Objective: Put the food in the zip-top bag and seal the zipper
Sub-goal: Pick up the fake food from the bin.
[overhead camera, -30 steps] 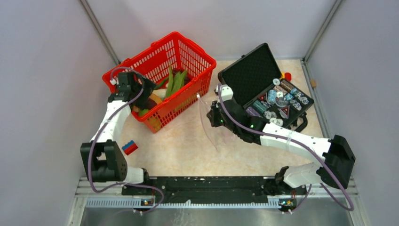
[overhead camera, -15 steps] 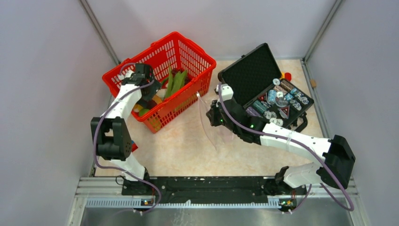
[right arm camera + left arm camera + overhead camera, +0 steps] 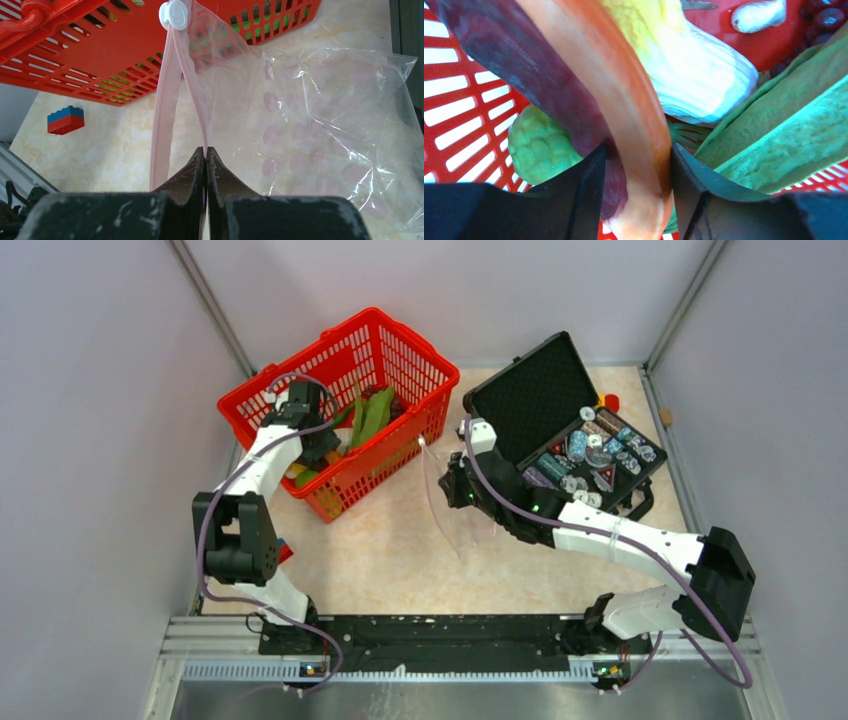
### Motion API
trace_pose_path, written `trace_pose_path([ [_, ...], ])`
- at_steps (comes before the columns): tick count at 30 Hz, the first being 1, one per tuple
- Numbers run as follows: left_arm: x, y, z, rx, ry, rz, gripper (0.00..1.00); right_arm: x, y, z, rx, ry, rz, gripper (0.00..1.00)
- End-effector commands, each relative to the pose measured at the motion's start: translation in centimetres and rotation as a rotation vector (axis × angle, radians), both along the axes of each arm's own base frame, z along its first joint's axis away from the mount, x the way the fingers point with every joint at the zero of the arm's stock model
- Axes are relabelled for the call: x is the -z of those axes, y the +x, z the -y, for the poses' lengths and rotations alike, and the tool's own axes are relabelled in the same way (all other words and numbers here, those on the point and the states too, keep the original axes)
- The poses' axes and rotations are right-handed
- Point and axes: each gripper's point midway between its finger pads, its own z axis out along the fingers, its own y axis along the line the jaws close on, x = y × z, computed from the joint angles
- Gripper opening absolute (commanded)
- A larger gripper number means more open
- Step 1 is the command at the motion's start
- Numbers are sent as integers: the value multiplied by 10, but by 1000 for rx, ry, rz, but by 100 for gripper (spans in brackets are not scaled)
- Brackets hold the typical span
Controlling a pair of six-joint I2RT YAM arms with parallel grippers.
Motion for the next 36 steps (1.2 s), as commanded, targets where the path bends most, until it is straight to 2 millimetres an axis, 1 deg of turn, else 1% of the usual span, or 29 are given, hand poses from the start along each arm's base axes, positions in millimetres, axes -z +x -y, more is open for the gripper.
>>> trace_pose_path([
  [1,-4,-13,-4,79,47,-19,36,-29,5,4,23,63,61,0],
  [2,-5,-14,-3,84,46,-18,23,-29,5,5,24,63,61,0],
  [3,-6,-16,-3,84,46,-17,13,-30,4,5,24,65,61,0],
  [4,-11,-17,-4,86,46,-6,9,-29,4,6,27,64,60,0],
  [6,-23,-18,-3,88,46,28,8,-28,4,6,27,63,59,0],
  [9,-47,-19,-1,107,42,100,0,-29,3,7,30,66,58,0],
  [13,-85,-24,7,189,36,230,0,-28,3,10,39,70,55,0],
  [16,-103,-33,10,223,37,295,0,-29,2,12,44,75,56,0],
  [18,-119,-39,15,268,32,350,0,-29,2,14,49,75,57,0],
  [20,-137,-44,33,388,2,426,0,-29,2,16,57,77,59,0],
  [24,-185,-58,48,496,-12,602,0,-29,2,15,57,88,60,0],
  [28,-236,-79,75,655,-63,791,0,-31,1,13,54,104,55,0],
  [31,-265,-101,96,777,-120,877,0,-32,2,13,65,127,56,0],
  [33,-278,-115,106,847,-153,912,0,-34,2,14,71,141,58,0],
  [36,-289,-136,116,929,-183,942,0,-36,3,15,82,149,62,0],
])
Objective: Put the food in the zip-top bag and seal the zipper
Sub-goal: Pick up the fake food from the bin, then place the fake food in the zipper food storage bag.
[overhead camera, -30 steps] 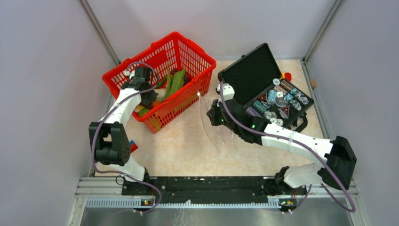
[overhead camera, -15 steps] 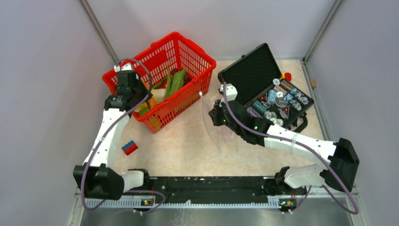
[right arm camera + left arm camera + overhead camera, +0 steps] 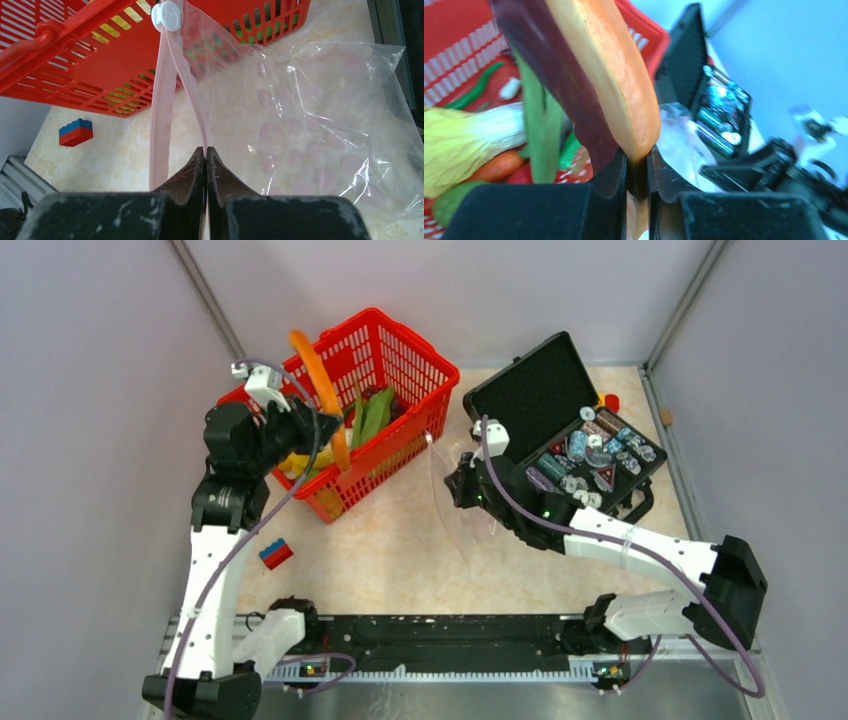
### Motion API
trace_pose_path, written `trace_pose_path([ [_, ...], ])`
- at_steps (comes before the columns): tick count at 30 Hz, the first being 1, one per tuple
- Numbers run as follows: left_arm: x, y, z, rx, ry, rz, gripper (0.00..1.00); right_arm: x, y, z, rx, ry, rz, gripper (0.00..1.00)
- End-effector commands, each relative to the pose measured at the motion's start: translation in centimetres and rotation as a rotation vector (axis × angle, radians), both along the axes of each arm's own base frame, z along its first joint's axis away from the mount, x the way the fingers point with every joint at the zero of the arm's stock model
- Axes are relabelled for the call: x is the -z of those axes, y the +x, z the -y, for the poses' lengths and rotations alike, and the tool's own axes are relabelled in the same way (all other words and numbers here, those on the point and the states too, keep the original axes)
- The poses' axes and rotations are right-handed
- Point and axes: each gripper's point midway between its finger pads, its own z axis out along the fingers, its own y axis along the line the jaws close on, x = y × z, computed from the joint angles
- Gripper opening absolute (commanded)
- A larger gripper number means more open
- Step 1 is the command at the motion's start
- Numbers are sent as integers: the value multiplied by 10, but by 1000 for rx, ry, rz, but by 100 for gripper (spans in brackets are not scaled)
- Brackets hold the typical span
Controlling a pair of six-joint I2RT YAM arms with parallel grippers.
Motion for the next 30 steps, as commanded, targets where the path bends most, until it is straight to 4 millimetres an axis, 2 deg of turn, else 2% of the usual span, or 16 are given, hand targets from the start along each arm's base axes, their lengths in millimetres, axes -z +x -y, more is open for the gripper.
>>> trace_pose_path([
  [1,-52,-47,37,267,-47,149,0,-26,6,4,43,91,46,0],
  [3,-58,-60,42,317,-55,168,0,-26,6,6,50,98,50,0],
  [8,-61,-69,40,306,-47,196,0,-28,6,4,48,112,50,0],
  [14,-52,-101,71,572,-183,83,0,-27,8,8,75,119,50,0],
  [19,-30,-131,83,707,-367,-106,0,-29,15,14,139,162,72,0],
  [25,1,-174,91,800,-430,-264,0,-30,24,17,185,137,103,0],
  [30,15,-194,97,857,-459,-344,0,-30,30,16,199,122,123,0],
])
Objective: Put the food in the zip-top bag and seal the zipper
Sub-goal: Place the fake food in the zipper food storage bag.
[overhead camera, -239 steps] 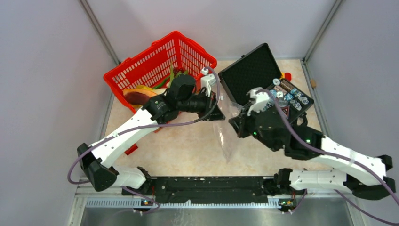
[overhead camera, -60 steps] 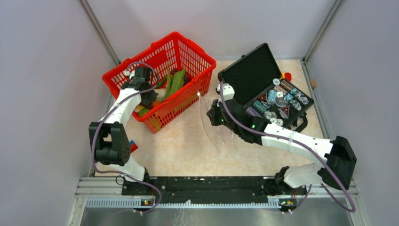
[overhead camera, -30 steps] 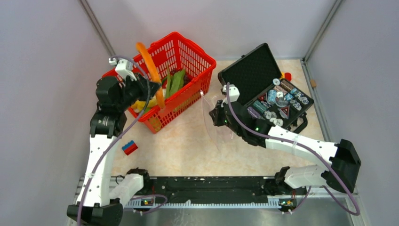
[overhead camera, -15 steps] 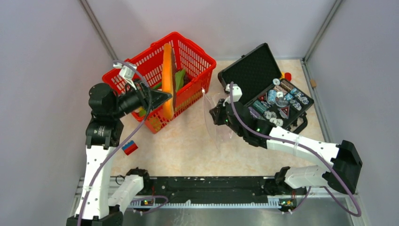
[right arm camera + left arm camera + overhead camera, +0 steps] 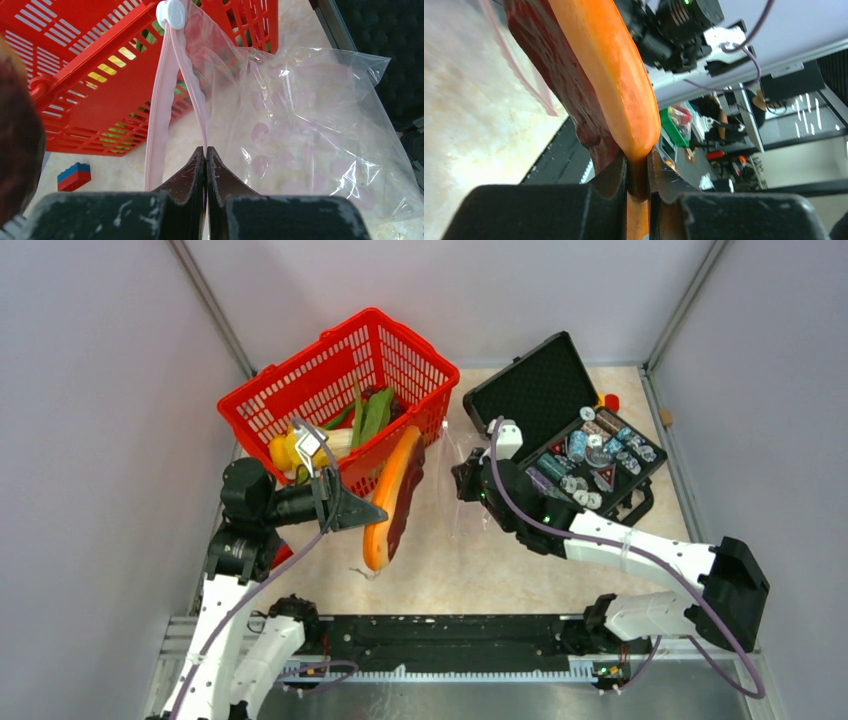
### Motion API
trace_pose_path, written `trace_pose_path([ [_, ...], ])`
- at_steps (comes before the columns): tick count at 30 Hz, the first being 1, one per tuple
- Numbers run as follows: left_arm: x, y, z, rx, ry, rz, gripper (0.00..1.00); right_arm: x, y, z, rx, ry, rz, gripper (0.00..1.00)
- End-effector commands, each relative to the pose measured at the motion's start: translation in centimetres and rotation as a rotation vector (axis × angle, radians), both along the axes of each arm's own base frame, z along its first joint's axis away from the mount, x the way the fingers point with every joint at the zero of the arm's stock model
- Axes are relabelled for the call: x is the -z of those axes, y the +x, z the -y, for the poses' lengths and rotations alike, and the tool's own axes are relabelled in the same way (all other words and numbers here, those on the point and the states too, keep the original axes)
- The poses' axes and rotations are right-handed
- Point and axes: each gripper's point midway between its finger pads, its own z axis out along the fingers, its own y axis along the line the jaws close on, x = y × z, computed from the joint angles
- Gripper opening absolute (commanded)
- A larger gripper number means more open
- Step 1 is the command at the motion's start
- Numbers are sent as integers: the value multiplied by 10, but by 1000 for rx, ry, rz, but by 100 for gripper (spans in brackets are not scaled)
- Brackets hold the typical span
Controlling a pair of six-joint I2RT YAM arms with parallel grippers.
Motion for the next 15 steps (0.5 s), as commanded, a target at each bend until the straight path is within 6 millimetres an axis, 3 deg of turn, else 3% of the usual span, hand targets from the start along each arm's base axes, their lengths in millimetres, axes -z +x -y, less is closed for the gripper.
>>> trace_pose_path([
  [1,-4,-29,5,117,-37,-10,0,-23,14,0,50,41,70,0],
  [6,2,-38,8,151,-47,-23,0,-20,15,-3,43,41,68,0],
  [15,21,-26,20,197,-26,-73,0,-26,11,-2,27,50,78,0],
])
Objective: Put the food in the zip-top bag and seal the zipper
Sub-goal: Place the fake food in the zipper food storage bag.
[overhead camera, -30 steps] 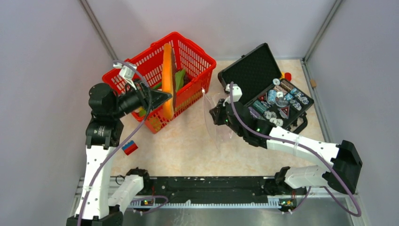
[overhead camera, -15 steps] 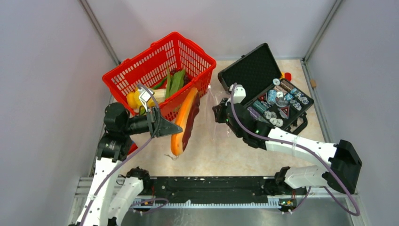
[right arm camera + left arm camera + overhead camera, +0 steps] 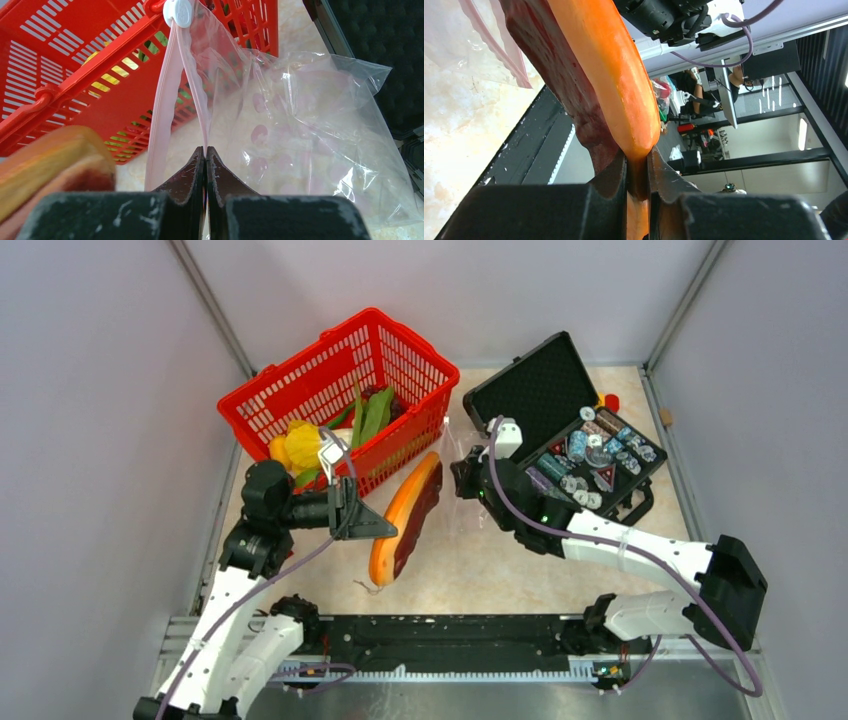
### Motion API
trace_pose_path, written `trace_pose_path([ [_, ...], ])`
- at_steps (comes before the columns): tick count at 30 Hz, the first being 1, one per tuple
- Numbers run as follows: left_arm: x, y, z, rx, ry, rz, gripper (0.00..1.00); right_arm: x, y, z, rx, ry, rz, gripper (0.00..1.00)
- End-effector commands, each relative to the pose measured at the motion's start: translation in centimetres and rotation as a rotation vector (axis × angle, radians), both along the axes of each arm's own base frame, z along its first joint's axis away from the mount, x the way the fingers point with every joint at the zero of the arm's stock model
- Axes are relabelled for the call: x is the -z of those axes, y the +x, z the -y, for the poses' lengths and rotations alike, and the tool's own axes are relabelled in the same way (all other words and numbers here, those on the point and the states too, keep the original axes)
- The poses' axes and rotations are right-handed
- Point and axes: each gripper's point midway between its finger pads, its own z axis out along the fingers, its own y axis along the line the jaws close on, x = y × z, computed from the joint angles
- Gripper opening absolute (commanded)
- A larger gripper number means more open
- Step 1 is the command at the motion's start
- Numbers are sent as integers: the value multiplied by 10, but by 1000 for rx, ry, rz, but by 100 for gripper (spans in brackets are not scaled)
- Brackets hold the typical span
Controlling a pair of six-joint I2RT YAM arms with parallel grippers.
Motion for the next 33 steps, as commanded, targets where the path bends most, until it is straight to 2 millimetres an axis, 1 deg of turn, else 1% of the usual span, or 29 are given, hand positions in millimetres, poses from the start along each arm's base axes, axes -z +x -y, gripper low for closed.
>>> trace_pose_path([
  [1,-1,6,7,37,-11,57,0,-21,5,0,8,37,46,0],
  [4,6,11,12,43,-3,39,0,-22,4,-2,-2,37,48,0],
  [7,23,25,14,-5,54,2,0,-23,3,-3,-19,32,53,0],
  [10,30,37,16,-34,79,-11,0,-22,-1,-7,-58,14,59,0],
  [14,47,55,11,-119,203,-20,0,-22,-9,-9,-101,17,67,0],
  [16,52,60,9,-136,251,-38,0,-24,-13,-10,-126,22,75,0],
  [20,45,65,13,-126,222,-26,0,-31,-30,-23,-239,15,104,0],
  [27,37,68,20,-77,183,-19,0,-34,-66,-42,-410,-27,137,0],
  [30,29,70,25,-60,147,0,0,-31,-70,-46,-417,-14,109,0],
  [33,26,79,25,-107,151,9,0,-31,-75,-50,-418,25,95,0],
])
